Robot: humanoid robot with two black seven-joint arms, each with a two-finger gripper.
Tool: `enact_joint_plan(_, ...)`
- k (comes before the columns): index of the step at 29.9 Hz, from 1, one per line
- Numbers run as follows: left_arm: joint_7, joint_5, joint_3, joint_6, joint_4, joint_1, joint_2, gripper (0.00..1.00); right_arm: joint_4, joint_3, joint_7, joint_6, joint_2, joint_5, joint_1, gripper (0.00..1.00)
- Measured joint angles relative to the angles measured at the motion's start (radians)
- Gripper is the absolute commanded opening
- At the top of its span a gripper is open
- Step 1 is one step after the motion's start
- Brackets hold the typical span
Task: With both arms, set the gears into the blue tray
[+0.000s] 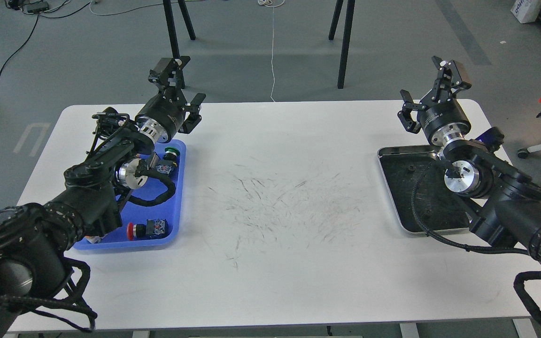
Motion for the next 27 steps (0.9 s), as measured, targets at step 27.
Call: enact_joint_plan(27,0.0,-0.002,-0.004,-0.008,0.002,0.005,0.004,1.0,-0.002,-0.002,0.0,-0.002,-0.005,0.0,0.011,0.98)
